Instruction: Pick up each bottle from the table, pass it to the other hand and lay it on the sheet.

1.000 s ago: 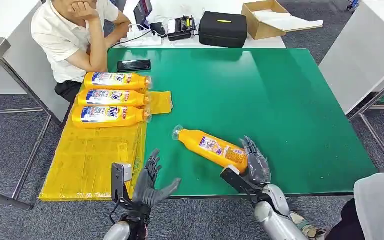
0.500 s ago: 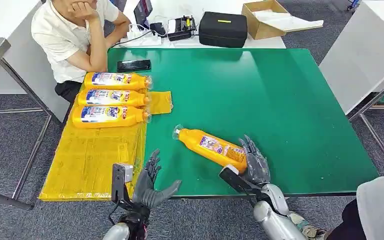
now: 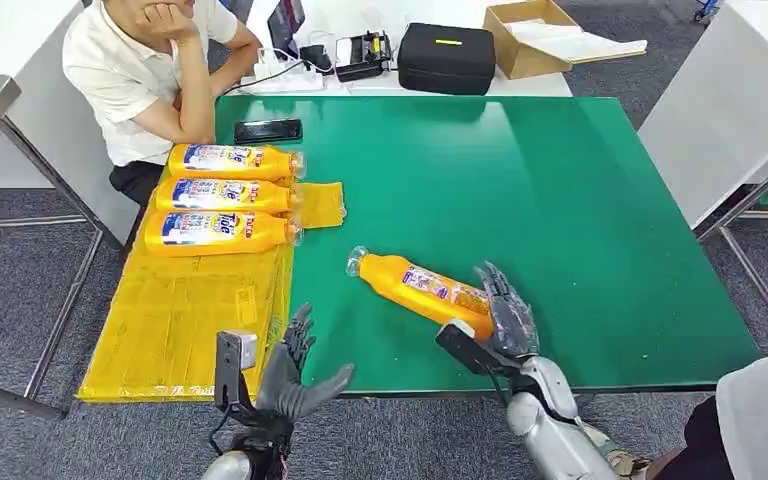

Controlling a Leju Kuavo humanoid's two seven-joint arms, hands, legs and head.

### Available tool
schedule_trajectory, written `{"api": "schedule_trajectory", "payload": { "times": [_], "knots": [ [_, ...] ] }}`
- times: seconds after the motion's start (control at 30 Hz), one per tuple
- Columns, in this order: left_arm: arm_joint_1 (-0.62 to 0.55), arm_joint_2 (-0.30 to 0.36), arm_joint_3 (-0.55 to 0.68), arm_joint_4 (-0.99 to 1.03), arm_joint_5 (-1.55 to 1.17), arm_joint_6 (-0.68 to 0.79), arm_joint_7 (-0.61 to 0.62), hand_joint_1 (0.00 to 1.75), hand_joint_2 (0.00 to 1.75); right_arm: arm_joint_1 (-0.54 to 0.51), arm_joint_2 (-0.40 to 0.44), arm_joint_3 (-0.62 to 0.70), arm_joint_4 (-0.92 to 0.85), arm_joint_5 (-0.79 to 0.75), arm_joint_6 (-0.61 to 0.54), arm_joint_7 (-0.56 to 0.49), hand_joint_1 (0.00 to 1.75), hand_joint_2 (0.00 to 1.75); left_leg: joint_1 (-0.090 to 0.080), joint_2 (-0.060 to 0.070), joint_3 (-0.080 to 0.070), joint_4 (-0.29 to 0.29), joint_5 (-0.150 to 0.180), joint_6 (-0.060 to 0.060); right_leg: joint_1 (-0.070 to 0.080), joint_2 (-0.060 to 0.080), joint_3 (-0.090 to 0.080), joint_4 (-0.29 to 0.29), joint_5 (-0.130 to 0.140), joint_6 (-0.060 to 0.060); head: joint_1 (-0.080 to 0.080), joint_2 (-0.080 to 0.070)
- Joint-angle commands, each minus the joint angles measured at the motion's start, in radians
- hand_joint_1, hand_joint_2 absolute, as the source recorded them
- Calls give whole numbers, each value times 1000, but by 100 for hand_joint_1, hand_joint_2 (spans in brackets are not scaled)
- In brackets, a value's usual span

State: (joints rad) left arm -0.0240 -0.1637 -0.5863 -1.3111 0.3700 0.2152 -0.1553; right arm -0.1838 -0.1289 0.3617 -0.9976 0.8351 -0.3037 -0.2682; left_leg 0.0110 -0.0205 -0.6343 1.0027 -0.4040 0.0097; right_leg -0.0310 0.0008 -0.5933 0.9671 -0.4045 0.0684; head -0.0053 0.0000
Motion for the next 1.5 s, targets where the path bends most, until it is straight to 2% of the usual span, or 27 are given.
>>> {"api": "schedule_trajectory", "payload": {
  "times": [0.03, 0.17, 0.23, 0.37, 0.7, 0.73, 0.77, 0.83, 1.03, 1.2, 1.23, 1.3, 1.5],
  "knots": [
    [-10, 24, 14, 9, 10, -12, 16, 0, 175, -60, -4, 51, 21, -7, 27, 36, 0, 175, 0, 4, 4, 0, -2, 0, 1, 3, 3, 0, -1, -3, 0, 0],
    [-1, 30, 18, 0, -2, -9, 37, 0, 175, -53, -9, 71, -4, -5, 54, 77, 0, 175, 0, 2, 3, 0, -1, 0, 1, 1, 2, 0, -1, -2, 0, 0],
    [-1, 30, 19, 4, -4, -10, 38, 0, 175, -56, -7, 74, -6, -11, 61, 84, 0, 175, 1, 5, 7, 1, -4, 0, 2, 3, 6, 0, -3, -5, 0, 0],
    [-4, 27, 20, 11, -5, -12, 40, 0, 175, -71, 2, 66, 20, -26, 69, 101, 0, 175, 0, 3, 3, 0, -2, 0, 1, 2, 2, 0, -1, -3, 0, 0],
    [-8, 33, 16, 16, -20, -14, 60, 0, 175, -92, 30, 64, 91, -38, 81, 119, 0, 175, 0, 3, 4, -1, -2, 0, 1, 2, 3, -1, -1, -3, 0, 0],
    [-8, 33, 16, 16, -20, -14, 60, 0, 175, -92, 30, 64, 91, -38, 81, 119, 0, 175, 1, 6, 9, 1, -5, 0, 2, 3, 8, 0, -3, -6, 0, 0],
    [-8, 33, 16, 16, -20, -14, 60, 0, 175, -92, 30, 64, 91, -38, 81, 119, 0, 175, 0, 3, 4, -1, -1, 0, 1, 2, 3, -1, -1, -3, 0, 0],
    [-8, 35, 17, 16, -21, -14, 61, 0, 175, -92, 34, 66, 92, -35, 79, 121, 0, 175, 1, 4, 6, 0, -3, 0, 1, 3, 5, -1, -1, -4, 0, 0],
    [2, 39, 27, 4, -43, -13, 88, 0, 175, -124, 47, 94, 115, -1, 93, 197, 0, 175, 0, 5, 4, 0, -2, 0, 1, 3, 3, -1, 0, -3, 0, 0],
    [8, 38, 32, 2, -47, -15, 89, 0, 175, -121, 21, 119, 50, 16, 96, 209, 0, 175, 0, 3, 2, 0, -1, 0, 1, 1, 1, 0, 0, -2, 0, 0],
    [8, 36, 34, 2, -47, -16, 89, 0, 175, -119, 11, 125, 31, 18, 108, 215, 0, 175, 1, 6, 7, 1, -4, 0, 2, 3, 6, 0, -3, -6, 0, 0],
    [11, 35, 34, 1, -47, -17, 89, 0, 175, -130, -17, 133, 15, 9, 136, 224, 0, 175, 0, 2, 2, 0, -1, 0, 0, 1, 1, 0, -1, -3, 0, 0],
    [17, 35, 35, -2, -43, -14, 86, 0, 175, -129, -86, 150, -44, -28, 209, 238, 0, 175, 0, 2, 2, 0, -1, 0, 0, 0, 2, 0, -1, -3, 0, 0]
  ]
}}
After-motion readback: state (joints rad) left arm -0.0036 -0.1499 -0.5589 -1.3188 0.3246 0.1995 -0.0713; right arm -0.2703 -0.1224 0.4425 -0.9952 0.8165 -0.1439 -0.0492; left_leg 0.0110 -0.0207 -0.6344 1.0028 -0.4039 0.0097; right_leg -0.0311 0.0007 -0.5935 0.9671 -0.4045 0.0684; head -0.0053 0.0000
